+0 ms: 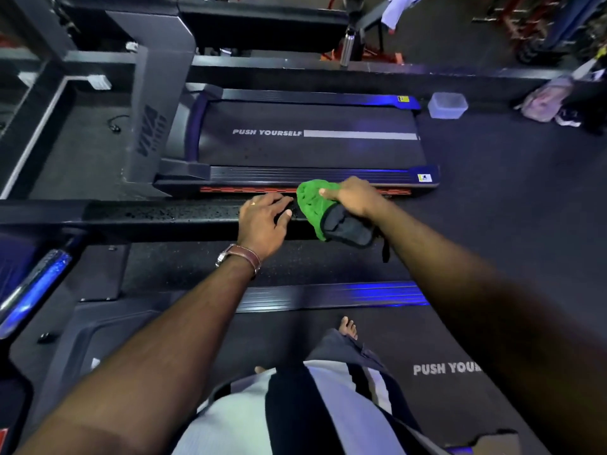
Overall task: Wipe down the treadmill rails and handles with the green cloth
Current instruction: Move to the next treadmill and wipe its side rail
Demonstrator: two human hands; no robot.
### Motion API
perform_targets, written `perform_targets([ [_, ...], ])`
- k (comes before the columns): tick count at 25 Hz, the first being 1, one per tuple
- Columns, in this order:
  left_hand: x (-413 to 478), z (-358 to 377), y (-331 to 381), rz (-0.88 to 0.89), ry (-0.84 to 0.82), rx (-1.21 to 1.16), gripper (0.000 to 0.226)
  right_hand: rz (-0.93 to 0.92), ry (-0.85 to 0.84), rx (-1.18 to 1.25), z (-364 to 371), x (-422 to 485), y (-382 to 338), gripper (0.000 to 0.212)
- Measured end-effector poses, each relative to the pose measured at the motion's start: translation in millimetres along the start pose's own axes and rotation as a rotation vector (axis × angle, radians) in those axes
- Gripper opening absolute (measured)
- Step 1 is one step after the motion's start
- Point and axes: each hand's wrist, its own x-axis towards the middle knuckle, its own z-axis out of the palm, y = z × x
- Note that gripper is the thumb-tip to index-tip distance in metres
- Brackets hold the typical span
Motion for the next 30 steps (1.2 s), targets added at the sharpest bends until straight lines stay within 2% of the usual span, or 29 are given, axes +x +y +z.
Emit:
perform_targets([
  [1, 0, 0, 1, -0.008, 0.006, 0.010, 0.041, 0.022, -0.130, -0.014, -9, 14, -9, 0.051],
  [3, 0, -1, 2, -0.014, 0.013, 0.006, 0.042, -0.029, -0.254, 0.100, -18, 26, -9, 0.051],
  [5, 0, -1, 2, -0.008, -0.001, 0.002, 0.041, -0.055, -0.335, 0.445, -15, 28, 19, 0.047],
  [7, 1, -3, 2, -0.021, -0.018, -0.012, 0.040, 0.024, -0.409, 0.850, -1, 27, 48, 0.028],
  [8, 2, -4, 2, -0.036, -0.028, -0.015, 0.039, 0.089, -0.391, 0.951, 5, 31, 55, 0.023],
  [9, 3, -4, 3, -0.052, -0.038, -0.013, 0.037, 0.138, -0.404, 0.986, 6, 38, 55, 0.023],
  [11, 3, -5, 7, -0.066, -0.060, 0.002, 0.038, 0.168, -0.471, 0.858, 6, 51, 39, 0.025],
  [13, 4, -7, 10, -0.088, -0.089, -0.005, 0.042, 0.033, -0.611, 0.690, 0, 49, 23, 0.018],
  [15, 6, -9, 13, -0.123, -0.091, -0.031, 0.043, -0.096, -0.698, 0.593, -10, 56, 8, 0.034],
  [16, 6, -9, 13, -0.134, -0.090, -0.039, 0.043, -0.111, -0.689, 0.654, -5, 61, 13, 0.034],
  [17, 5, -9, 14, -0.141, -0.089, -0.044, 0.042, -0.097, -0.673, 0.771, 3, 63, 28, 0.021],
  [18, 5, -8, 15, -0.146, -0.082, -0.047, 0.041, -0.040, -0.646, 0.927, 9, 61, 46, 0.017],
  [19, 5, -8, 16, -0.157, -0.067, -0.051, 0.039, 0.052, -0.628, 1.054, 16, 57, 58, 0.029],
  [21, 6, -8, 19, -0.181, -0.043, -0.053, 0.036, 0.193, -0.590, 1.153, 25, 51, 71, 0.040],
  [23, 7, -7, 21, -0.186, -0.038, -0.033, 0.037, 0.153, -0.684, 1.127, 22, 47, 67, 0.042],
  [25, 8, -6, 20, -0.198, -0.050, -0.042, 0.037, 0.105, -0.612, 1.119, 14, 45, 53, 0.027],
  [26, 8, -5, 19, -0.206, -0.044, -0.055, 0.038, 0.162, -0.543, 1.171, 17, 45, 45, 0.022],
  [27, 7, -3, 19, -0.210, -0.029, -0.065, 0.039, 0.283, -0.443, 1.279, 24, 40, 43, 0.025],
  [29, 6, -1, 19, -0.216, -0.009, -0.075, 0.040, 0.463, -0.361, 1.674, 42, 6, 54, 0.038],
  [30, 6, -1, 20, -0.221, -0.008, -0.076, 0.038, 0.527, -0.285, 1.786, 54, -7, 59, 0.042],
])
